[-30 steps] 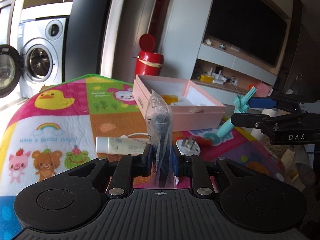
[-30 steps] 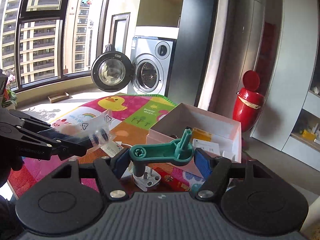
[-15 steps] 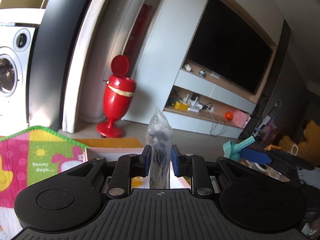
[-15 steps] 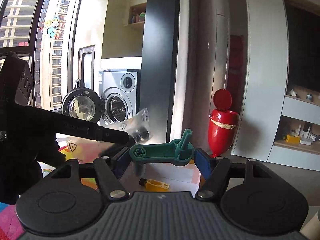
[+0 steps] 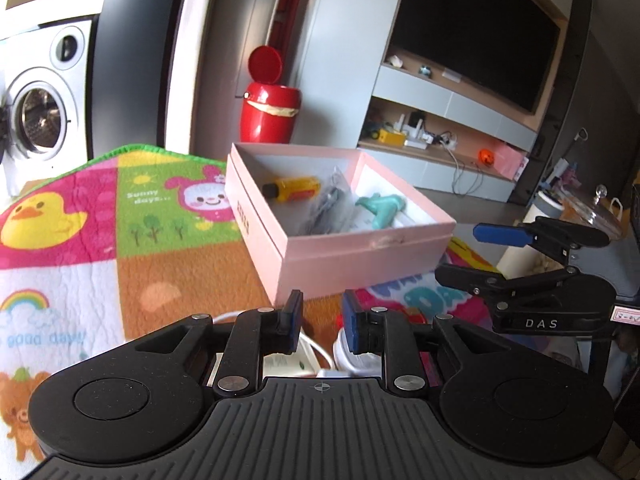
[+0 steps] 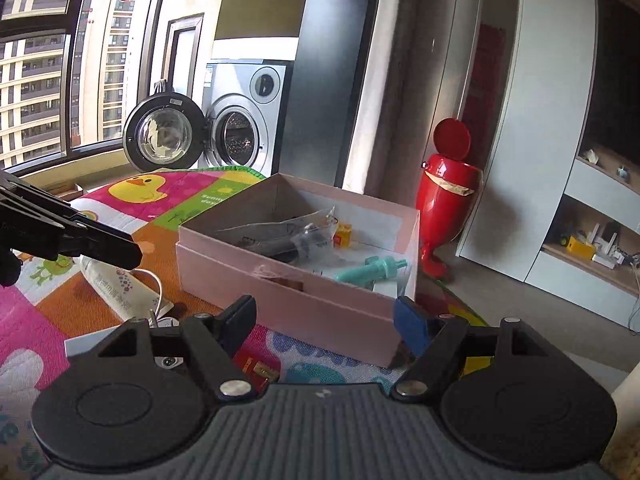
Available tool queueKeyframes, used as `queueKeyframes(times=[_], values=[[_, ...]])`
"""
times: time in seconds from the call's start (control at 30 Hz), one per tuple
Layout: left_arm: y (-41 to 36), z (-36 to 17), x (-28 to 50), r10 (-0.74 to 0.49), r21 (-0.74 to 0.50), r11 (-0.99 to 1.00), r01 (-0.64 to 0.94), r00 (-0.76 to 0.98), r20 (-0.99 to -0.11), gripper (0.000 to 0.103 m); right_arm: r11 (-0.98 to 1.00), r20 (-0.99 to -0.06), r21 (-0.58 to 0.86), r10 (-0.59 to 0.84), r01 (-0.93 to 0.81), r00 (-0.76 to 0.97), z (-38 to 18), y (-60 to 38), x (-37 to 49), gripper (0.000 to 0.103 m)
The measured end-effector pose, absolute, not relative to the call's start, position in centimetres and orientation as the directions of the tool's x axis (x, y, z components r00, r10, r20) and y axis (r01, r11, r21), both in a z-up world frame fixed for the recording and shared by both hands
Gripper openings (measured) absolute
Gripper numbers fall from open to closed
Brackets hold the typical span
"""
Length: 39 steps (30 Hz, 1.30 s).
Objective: Organize rigid objects
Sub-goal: 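Grasp the white lotion tube with the left gripper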
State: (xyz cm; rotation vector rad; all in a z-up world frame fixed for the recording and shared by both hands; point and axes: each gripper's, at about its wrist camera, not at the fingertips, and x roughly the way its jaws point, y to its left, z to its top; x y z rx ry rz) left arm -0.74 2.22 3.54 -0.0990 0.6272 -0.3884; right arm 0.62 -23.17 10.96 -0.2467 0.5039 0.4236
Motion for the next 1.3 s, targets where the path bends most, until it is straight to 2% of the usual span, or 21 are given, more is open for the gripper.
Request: queueKeyframes(times=[0.13, 0.37, 0.47, 0.57, 0.67, 0.8, 0.93, 0.97, 1.17, 1.3], values=[[1.4, 1.5, -3.8, -0.341, -0.126, 0.934, 0.335, 0.726, -0.597, 0.024, 0.865, -0.569, -0.052, 0.385, -0.499, 0.726, 9.2, -21.9, -1.0, 0.076], [1.1, 0.2, -4.6, -0.28, -0.055, 0.945, 0.322, 0.712, -0.643, 0.028, 0.817, -0.585, 0.037, 0.485, -0.575, 0.65, 9.2, -19.2, -1.5, 0.076], [2.5, 1.1, -5.2, -0.301, -0.099, 0.946, 0.308, 0.724, -0.62, 0.027, 0.81, -0.574, 0.007, 0.484, -0.587, 0.661, 9.4, -18.6, -1.8, 0.076], [4.8, 2.9, -5.0, -0.358, -0.195, 0.933, 0.302, 0.752, -0.553, 0.026, 0.822, -0.584, 0.019, 0.471, -0.569, 0.661, 9.1, -18.8, -1.5, 0.076], [7.0, 4.1, -3.2, -0.309, -0.219, 0.949, 0.226, 0.799, -0.515, 0.026, 0.835, -0.606, 0.064, 0.467, -0.546, 0.644, 8.5, -19.5, -1.1, 0.076], [8.8, 3.4, 1.2, -0.229, -0.211, 0.969, 0.131, 0.802, -0.552, 0.025, 0.85, -0.61, 0.085, 0.457, -0.521, 0.647, 8.3, -19.9, -0.9, 0.076], [10.7, 2.0, 3.4, -0.35, -0.344, 0.925, 0.159, 0.706, -0.615, 0.025, 0.854, -0.608, 0.103, 0.46, -0.511, 0.647, 8.3, -20.2, -0.8, 0.076], [10.7, 1.9, 3.0, -0.365, -0.345, 0.922, 0.177, 0.699, -0.615, 0.025, 0.854, -0.606, 0.108, 0.462, -0.508, 0.647, 8.2, -20.3, -0.8, 0.077], [8.5, 2.0, -1.8, -0.376, -0.227, 0.925, 0.304, 0.657, -0.653, 0.028, 0.852, -0.619, 0.112, 0.462, -0.511, 0.635, 8.1, -20.2, -0.5, 0.078], [6.6, 2.2, -3.5, -0.325, -0.11, 0.933, 0.342, 0.677, -0.66, 0.031, 0.852, -0.623, 0.106, 0.459, -0.513, 0.633, 8.0, -20.0, -0.5, 0.078]])
